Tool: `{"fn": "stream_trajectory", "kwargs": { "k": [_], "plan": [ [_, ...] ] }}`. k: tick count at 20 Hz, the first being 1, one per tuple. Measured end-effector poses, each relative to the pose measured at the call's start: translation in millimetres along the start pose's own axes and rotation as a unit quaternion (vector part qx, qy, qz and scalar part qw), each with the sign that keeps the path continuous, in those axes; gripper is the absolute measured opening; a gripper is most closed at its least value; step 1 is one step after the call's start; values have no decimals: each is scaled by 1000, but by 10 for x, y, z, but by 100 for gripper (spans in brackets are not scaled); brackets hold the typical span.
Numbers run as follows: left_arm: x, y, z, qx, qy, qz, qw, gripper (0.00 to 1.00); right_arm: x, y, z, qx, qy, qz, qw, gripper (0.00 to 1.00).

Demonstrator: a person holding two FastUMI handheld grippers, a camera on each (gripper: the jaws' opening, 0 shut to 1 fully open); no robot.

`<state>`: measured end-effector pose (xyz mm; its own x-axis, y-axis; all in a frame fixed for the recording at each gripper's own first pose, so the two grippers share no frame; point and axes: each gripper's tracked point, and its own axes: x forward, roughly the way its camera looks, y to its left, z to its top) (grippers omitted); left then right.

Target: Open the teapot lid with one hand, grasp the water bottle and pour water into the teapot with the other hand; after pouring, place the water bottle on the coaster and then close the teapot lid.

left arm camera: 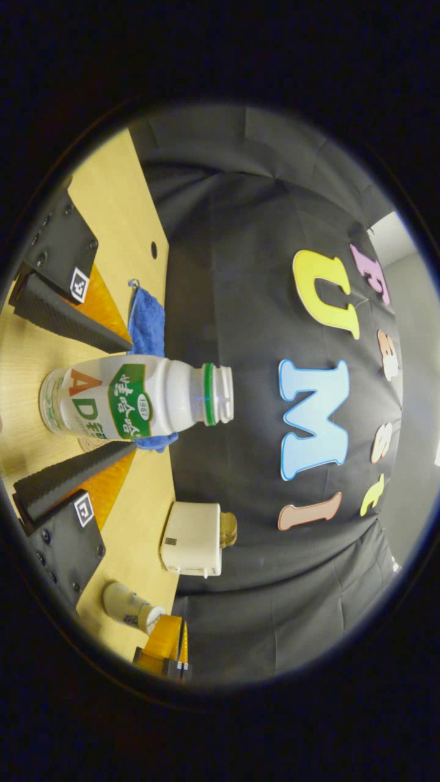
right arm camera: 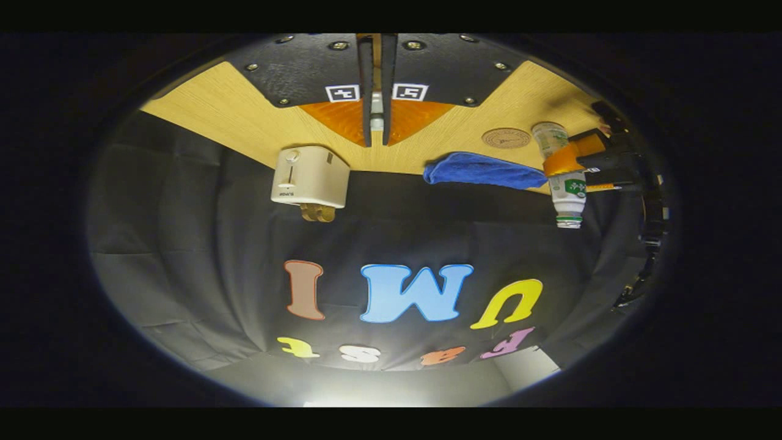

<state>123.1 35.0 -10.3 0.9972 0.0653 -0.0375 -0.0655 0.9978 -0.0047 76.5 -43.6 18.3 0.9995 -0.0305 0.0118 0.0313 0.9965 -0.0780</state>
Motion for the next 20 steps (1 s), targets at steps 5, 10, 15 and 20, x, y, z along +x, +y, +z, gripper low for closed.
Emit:
{"fn": "stream_trajectory", "kwargs": {
  "k": [5, 10, 15, 20],
  "plan": [
    [84, -29, 43, 3, -11, 1, 1000, 100, -46, 28, 75, 0, -11, 4, 1000, 22],
    [80, 1, 27, 2, -8, 2, 1000, 81, -205, 47, 138, 8, -19, 11, 1000, 11],
    [0, -130, 49, 4, -2, -12, 1000, 80, -563, 8, 232, 18, -22, 13, 1000, 0],
    [-78, -358, 171, 67, -14, -26, 997, 75, -973, -54, 159, 7, -10, 11, 1000, 5]
  ]
}}
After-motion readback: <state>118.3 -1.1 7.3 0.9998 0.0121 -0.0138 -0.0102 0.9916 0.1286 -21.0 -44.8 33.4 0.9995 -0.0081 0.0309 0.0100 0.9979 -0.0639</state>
